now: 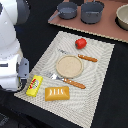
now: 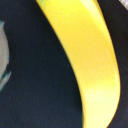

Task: Interact with the objects in diverse but meaningful ways.

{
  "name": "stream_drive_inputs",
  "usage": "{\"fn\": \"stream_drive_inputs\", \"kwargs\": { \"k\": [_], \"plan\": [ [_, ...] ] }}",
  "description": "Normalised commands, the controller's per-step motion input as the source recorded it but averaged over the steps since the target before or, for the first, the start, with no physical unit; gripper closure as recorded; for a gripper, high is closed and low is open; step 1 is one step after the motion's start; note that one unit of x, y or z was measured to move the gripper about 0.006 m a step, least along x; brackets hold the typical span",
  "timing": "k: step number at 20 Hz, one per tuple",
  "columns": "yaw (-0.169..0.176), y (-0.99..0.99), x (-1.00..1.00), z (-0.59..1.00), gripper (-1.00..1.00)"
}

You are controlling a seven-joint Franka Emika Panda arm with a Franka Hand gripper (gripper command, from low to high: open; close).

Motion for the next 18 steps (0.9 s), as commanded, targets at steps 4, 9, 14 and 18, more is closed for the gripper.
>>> {"fn": "stream_drive_inputs", "kwargs": {
  "k": [4,9,14,18],
  "plan": [
    [0.058,-0.02,0.00,-0.09,1.00],
    [0.054,-0.05,0.00,-0.11,1.00],
    [0.040,0.00,0.04,0.27,1.00],
    [-0.003,0.20,0.00,1.00,1.00]
  ]
}}
